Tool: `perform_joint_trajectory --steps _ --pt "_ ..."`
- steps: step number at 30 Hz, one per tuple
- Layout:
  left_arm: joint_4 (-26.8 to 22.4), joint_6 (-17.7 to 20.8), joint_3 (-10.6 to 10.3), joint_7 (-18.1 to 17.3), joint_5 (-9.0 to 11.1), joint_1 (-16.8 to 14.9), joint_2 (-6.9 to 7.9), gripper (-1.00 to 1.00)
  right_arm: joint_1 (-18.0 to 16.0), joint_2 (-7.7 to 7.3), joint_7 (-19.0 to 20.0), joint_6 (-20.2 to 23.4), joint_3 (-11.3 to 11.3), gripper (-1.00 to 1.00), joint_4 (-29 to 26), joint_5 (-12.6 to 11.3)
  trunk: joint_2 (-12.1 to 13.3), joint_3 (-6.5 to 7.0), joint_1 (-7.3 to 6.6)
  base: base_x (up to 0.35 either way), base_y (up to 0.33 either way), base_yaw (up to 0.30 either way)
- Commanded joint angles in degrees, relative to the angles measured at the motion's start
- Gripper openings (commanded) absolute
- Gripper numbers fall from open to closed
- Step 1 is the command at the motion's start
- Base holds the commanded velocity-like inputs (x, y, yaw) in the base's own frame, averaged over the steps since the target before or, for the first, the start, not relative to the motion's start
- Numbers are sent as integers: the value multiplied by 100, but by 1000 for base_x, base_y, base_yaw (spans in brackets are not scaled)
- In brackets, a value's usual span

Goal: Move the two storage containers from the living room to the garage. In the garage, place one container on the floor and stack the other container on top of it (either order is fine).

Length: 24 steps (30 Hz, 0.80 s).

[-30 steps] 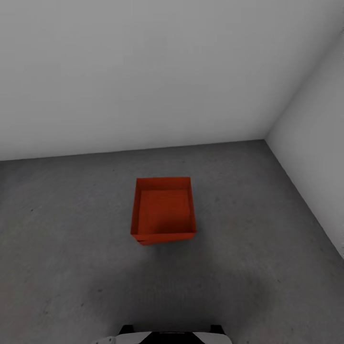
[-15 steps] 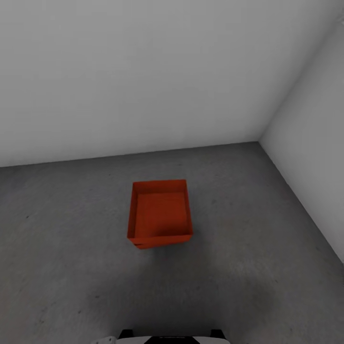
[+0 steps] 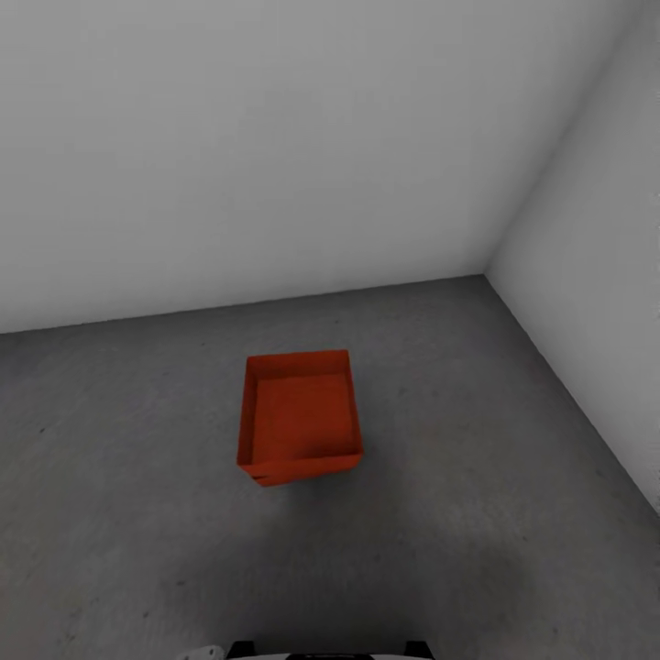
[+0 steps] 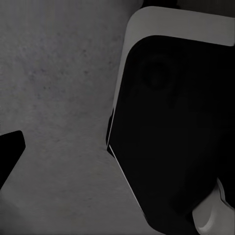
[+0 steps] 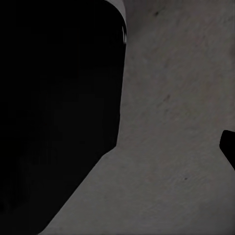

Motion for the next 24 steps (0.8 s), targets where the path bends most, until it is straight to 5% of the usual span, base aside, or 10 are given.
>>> perform_joint_trajectory --steps 1,10,18,24 --pt "-1 14 3 21 35 -2 -2 100 -6 5 -2 -34 45 100 17 -59 -4 5 1 0 0 -92" --pt "-1 14 3 21 35 -2 -2 100 -7 -16 -2 -34 45 100 17 -59 -4 84 1 0 0 -103" --pt "-1 13 3 21 35 -2 -2 100 19 -249 218 -40 45 100 17 -61 -4 154 1 0 0 -119" --pt "-1 14 3 20 35 -2 0 100 76 -285 343 -43 50 100 17 -51 -4 198 1 0 0 -97"
